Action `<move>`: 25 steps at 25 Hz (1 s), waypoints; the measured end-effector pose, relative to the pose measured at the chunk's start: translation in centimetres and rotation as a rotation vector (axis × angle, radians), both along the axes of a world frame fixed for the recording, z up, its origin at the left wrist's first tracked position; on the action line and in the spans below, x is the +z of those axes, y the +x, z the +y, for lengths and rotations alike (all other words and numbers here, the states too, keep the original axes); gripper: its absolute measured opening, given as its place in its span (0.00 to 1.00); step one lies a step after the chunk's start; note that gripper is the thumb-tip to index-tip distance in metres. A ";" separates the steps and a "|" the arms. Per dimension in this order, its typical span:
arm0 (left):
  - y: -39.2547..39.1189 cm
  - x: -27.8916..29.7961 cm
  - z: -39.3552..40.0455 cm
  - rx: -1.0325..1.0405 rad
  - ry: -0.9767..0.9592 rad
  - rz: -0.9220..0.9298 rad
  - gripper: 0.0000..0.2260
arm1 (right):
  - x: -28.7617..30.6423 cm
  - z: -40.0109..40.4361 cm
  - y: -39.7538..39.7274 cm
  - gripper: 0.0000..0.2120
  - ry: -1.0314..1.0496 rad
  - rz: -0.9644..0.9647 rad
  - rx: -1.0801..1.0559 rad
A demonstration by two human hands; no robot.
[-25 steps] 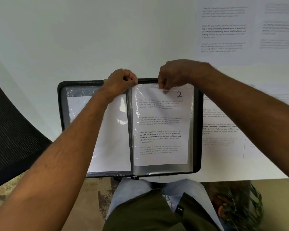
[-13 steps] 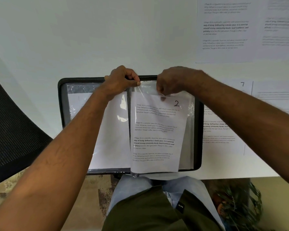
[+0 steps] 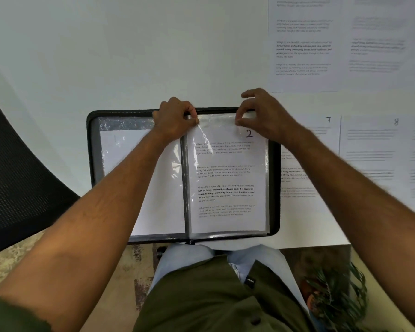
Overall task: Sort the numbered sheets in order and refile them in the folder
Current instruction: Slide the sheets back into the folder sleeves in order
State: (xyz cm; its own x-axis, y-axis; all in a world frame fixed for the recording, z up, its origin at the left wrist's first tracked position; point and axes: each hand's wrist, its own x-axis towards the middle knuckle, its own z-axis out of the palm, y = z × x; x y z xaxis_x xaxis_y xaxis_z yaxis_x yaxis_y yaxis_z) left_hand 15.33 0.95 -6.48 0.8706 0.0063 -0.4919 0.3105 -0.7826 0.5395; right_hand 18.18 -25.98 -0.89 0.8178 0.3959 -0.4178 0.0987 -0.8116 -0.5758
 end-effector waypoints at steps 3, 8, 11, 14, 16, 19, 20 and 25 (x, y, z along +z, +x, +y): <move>-2.8 0.4 -0.5 -0.063 0.104 -0.054 0.20 | -0.3 -0.3 -4.4 0.29 0.266 0.006 -0.418; -11.1 1.4 -1.0 0.040 -0.080 -0.254 0.24 | -0.8 -1.9 -13.1 0.39 0.283 0.213 -0.672; -16.2 2.7 -1.9 0.141 -0.253 -0.147 0.22 | -0.4 -2.5 -17.7 0.25 0.272 0.319 -0.667; -19.2 3.4 -1.8 0.262 -0.361 0.105 0.19 | 1.1 -1.9 -20.0 0.14 0.283 0.459 -0.675; -20.7 3.6 -1.0 0.299 -0.408 0.211 0.16 | 2.6 -0.4 -20.6 0.17 0.275 0.480 -0.714; -21.8 4.2 0.4 0.416 -0.576 0.284 0.09 | 5.1 3.2 -20.6 0.14 0.369 0.499 -0.734; -22.0 4.5 0.8 0.458 -0.610 0.302 0.09 | 5.9 4.6 -20.6 0.11 0.423 0.521 -0.729; -22.0 5.7 3.7 0.641 -0.665 0.313 0.15 | 7.0 11.9 -20.8 0.08 0.554 0.608 -0.636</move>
State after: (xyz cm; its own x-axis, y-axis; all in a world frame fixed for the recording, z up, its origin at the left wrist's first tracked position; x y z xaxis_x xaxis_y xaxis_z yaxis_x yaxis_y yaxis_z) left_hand -6.63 4.65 -0.76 0.6284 0.0710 -0.7747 0.7756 0.0196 0.6309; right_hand -2.63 -14.10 6.08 0.6551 0.2274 -0.7205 -0.6866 -0.2188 -0.6933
